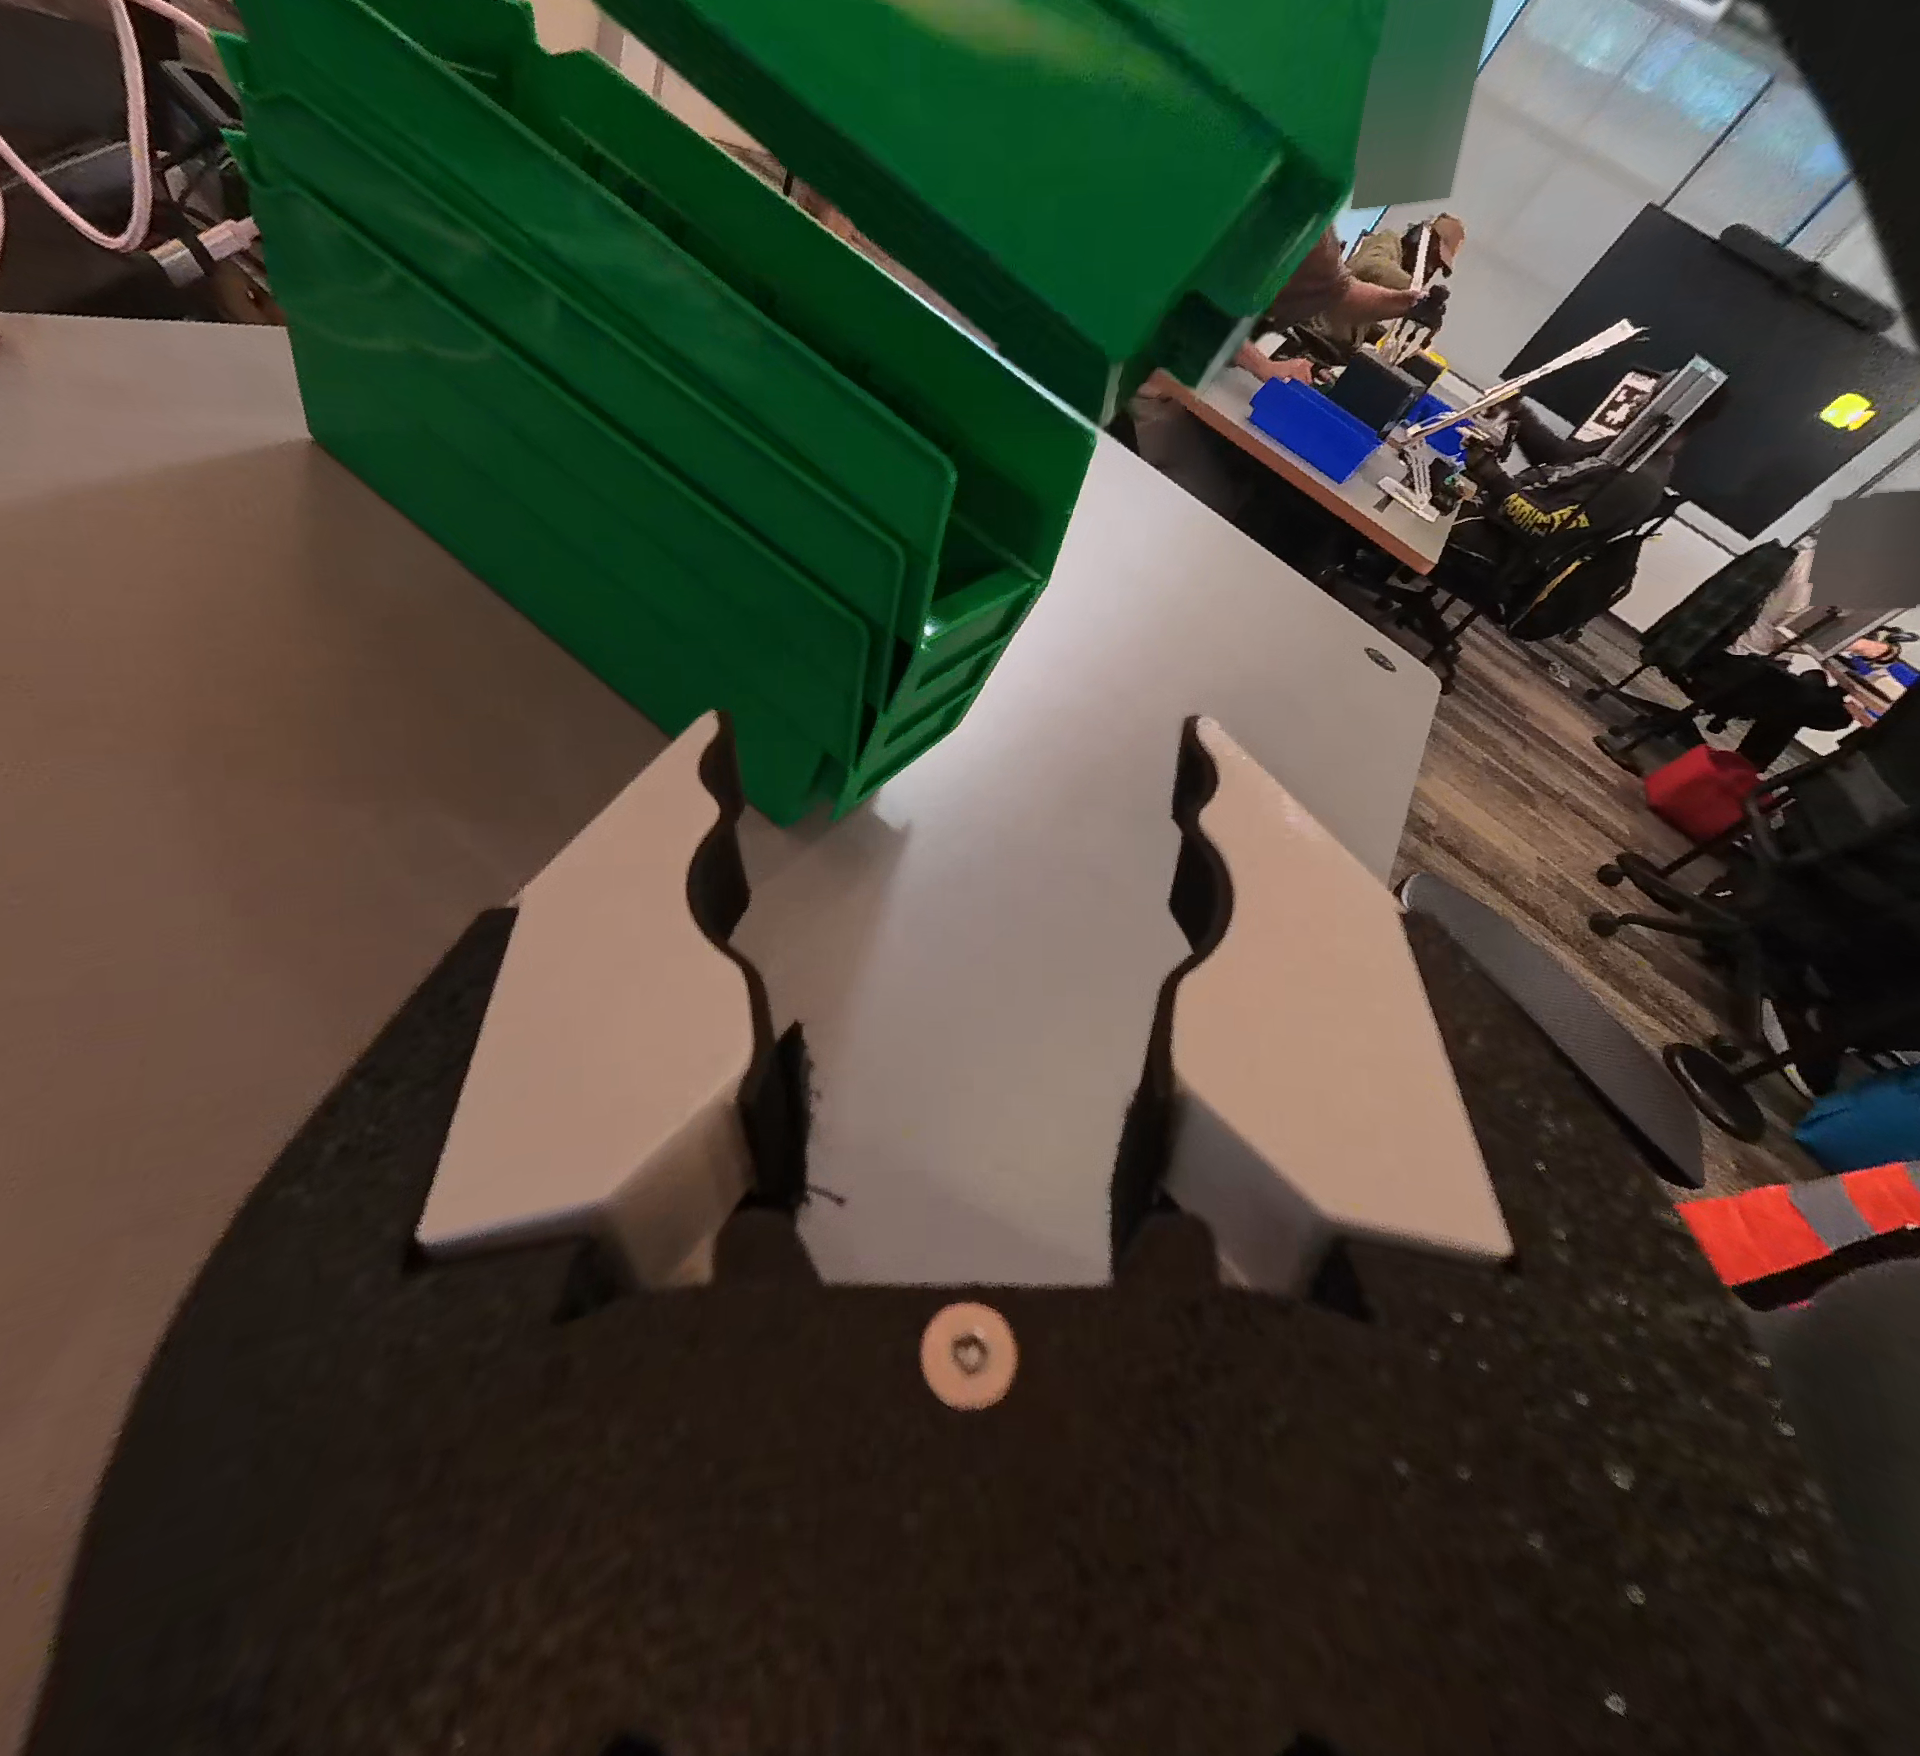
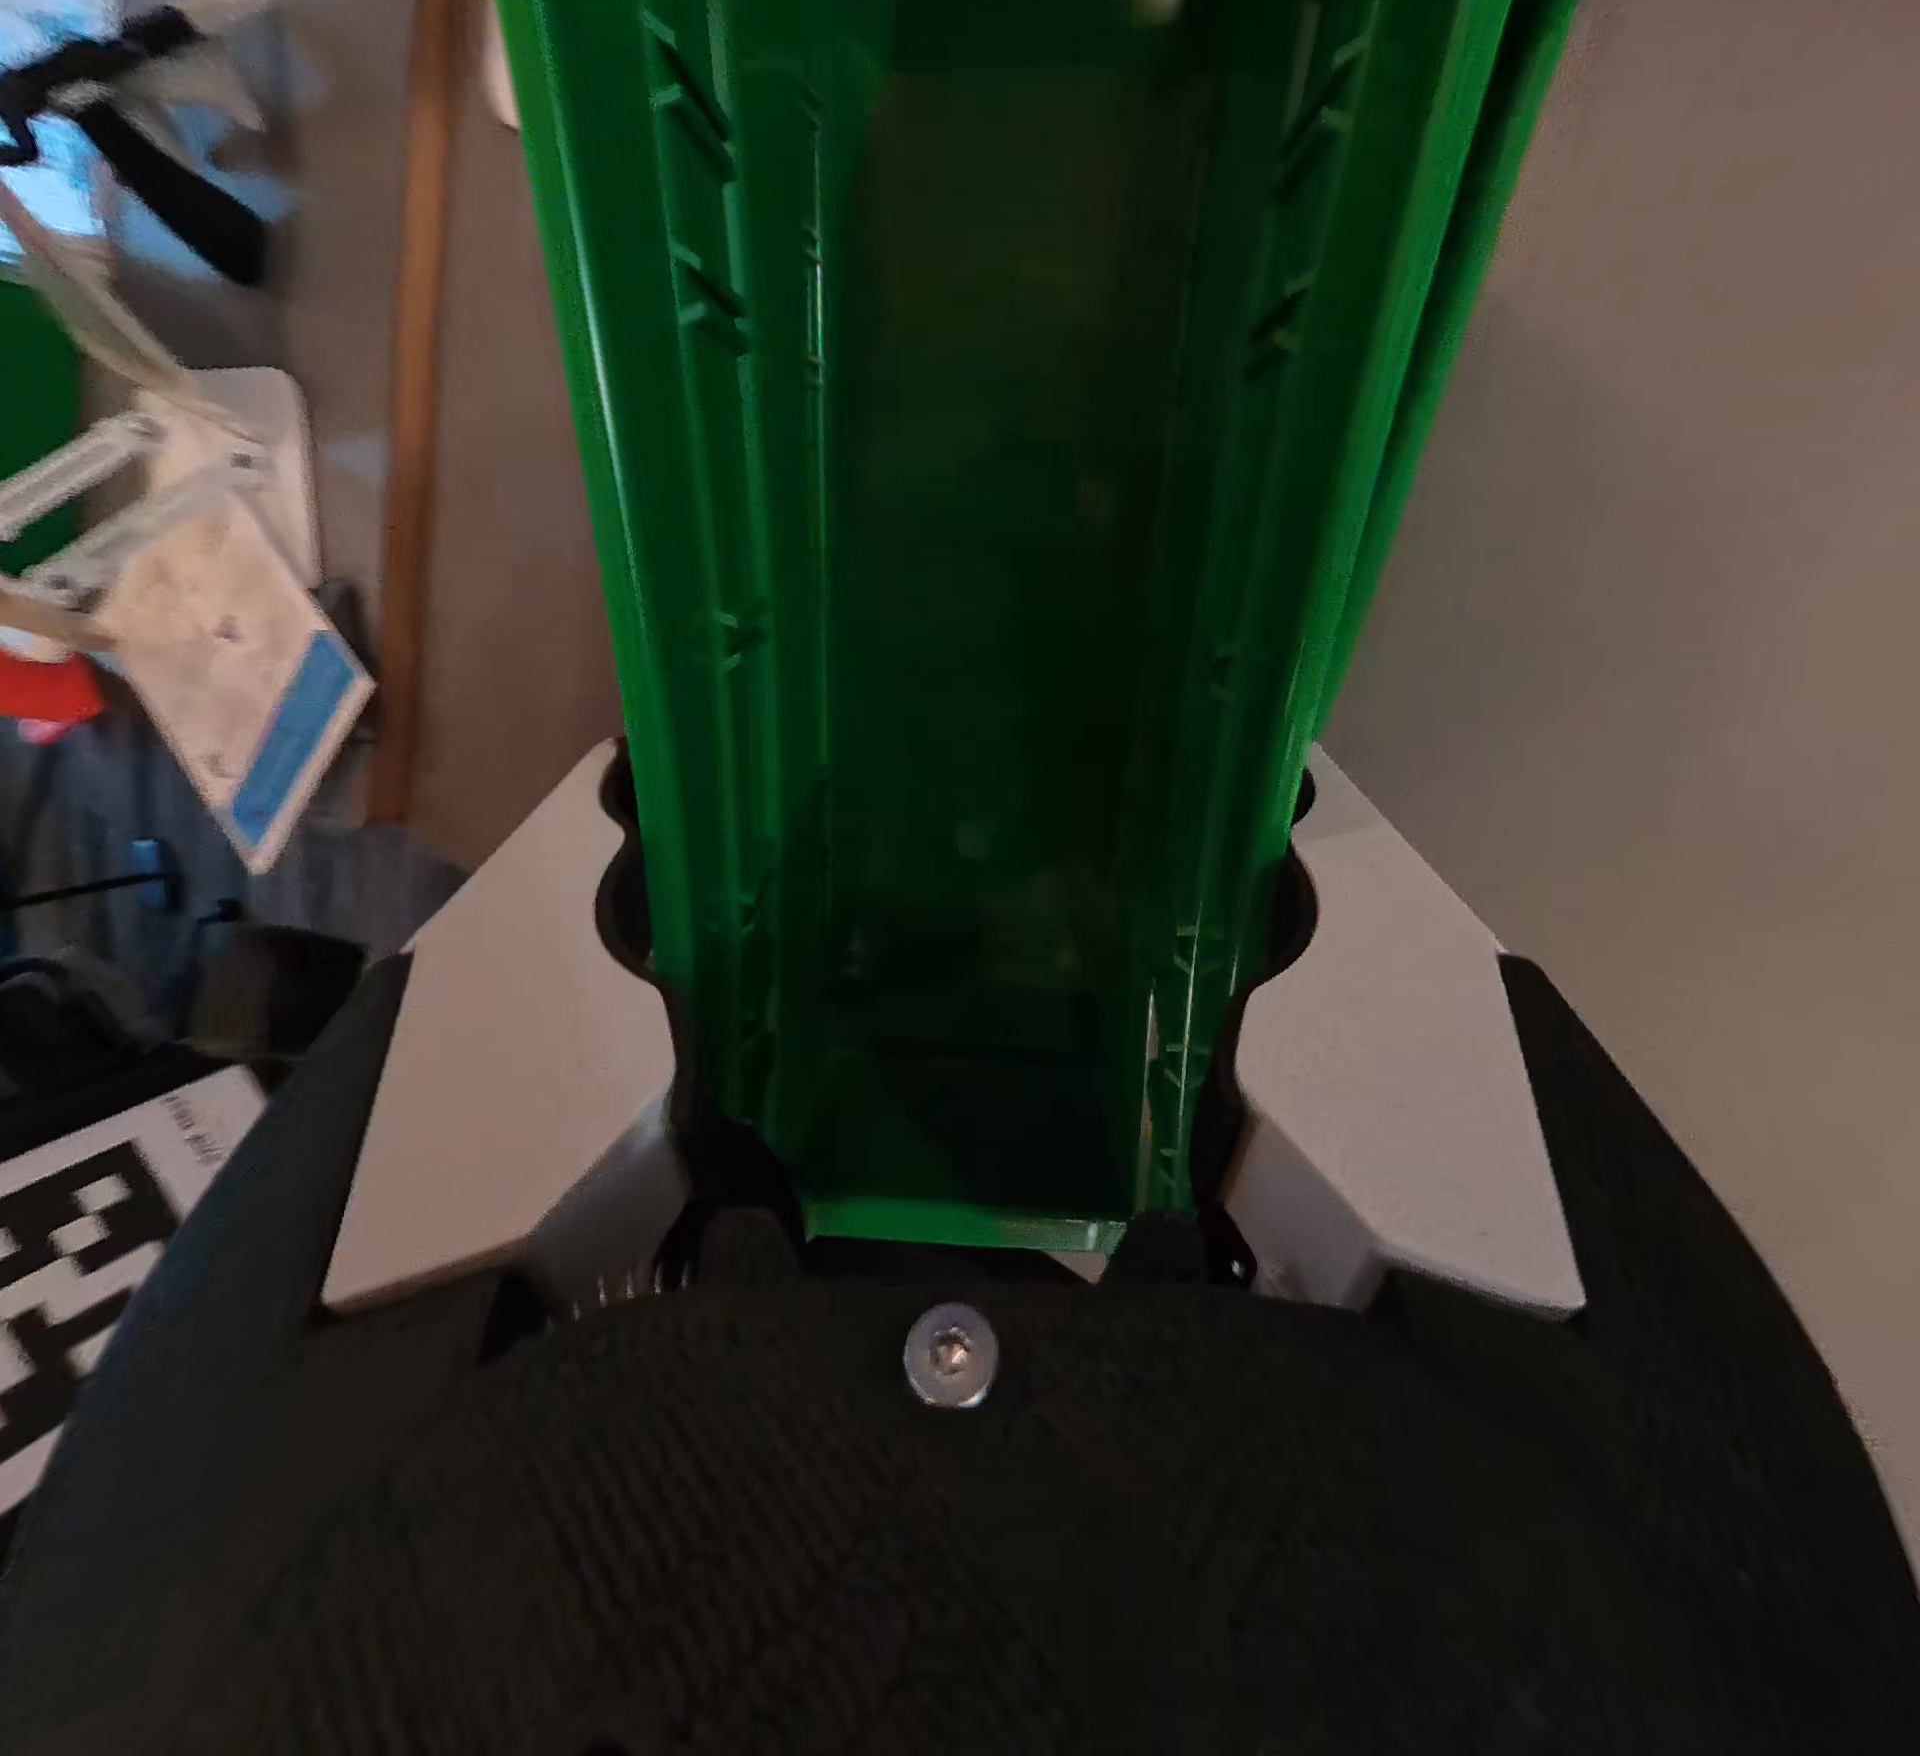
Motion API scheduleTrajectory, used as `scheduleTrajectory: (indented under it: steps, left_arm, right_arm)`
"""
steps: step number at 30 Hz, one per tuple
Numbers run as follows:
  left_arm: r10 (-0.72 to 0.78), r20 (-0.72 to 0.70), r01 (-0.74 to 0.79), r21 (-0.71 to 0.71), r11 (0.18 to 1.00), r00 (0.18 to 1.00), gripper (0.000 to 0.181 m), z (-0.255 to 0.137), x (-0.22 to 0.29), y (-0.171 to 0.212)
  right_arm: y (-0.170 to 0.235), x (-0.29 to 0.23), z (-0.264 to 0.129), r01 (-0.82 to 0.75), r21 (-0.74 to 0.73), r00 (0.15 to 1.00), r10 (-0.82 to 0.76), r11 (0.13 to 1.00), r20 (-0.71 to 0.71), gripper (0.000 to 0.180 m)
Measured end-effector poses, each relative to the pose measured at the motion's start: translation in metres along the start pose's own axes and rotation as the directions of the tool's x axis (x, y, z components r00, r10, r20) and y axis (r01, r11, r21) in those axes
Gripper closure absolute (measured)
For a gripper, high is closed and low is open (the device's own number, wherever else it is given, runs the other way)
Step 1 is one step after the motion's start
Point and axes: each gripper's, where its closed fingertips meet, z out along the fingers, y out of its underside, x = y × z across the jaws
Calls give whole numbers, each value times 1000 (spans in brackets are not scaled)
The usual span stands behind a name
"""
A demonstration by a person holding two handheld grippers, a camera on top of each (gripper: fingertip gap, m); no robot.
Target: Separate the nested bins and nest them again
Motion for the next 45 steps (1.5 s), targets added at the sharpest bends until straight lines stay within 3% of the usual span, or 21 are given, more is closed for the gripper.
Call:
scheduleTrajectory:
  steps: [3, 7, 15, 22, 26, 29, 31, 33, 36, 38, 42, 45]
  left_arm:
    - [5, 6, -5, -13, 1000, 1000, 99, 2, 0, 2]
    - [-4, 20, 5, -25, 1000, 1000, 99, 3, -2, 4]
    - [-39, 13, 39, -64, 997, 999, 97, 8, -4, 13]
    - [-45, 9, 46, -71, 996, 999, 97, 11, -6, 15]
    - [-39, 10, 40, -79, 996, 999, 96, 14, -6, 17]
    - [-32, 11, 32, -76, 997, 999, 95, 16, -5, 17]
    - [-19, 17, 20, -68, 997, 1000, 95, 17, -5, 15]
    - [6, 39, -4, -49, 999, 999, 96, 18, -6, 11]
    - [95, 125, -93, -20, 995, 988, 93, 20, -11, 2]
    - [174, 163, -176, -5, 984, 971, 85, 21, -7, -4]
    - [312, 231, -322, 6, 947, 922, 68, 28, 2, -13]
    - [389, 276, -398, -24, 917, 879, 67, 33, 6, -15]
  right_arm:
    - [-4, -9, 1, -44, 16, 998, 43, 999, 34, 61]
    - [4, 19, 12, -16, -48, 987, 8, 999, -162, 58]
    - [1, 40, 43, -53, -24, 966, 45, 998, -256, 56]
    - [1, 59, 67, 62, -39, 922, -72, 997, -379, 25]
    - [-10, 40, 73, 128, 61, 953, -105, 990, -284, 19]
    - [-23, 23, 55, 208, 187, 966, -172, 960, -192, 20]
    - [-28, 2, 34, 279, 326, 960, -264, 903, -92, 20]
    - [-25, -16, 4, 336, 507, 928, -371, 794, -34, 20]
    - [1, -22, -48, 375, 765, 866, -493, 523, -87, 27]
    - [23, -8, -76, 325, 878, 880, -453, 352, -144, 29]
    - [76, 7, -79, 241, 925, 871, -485, 295, -72, 20]
    - [108, 19, -90, 201, 961, 872, -482, 188, -88, 23]
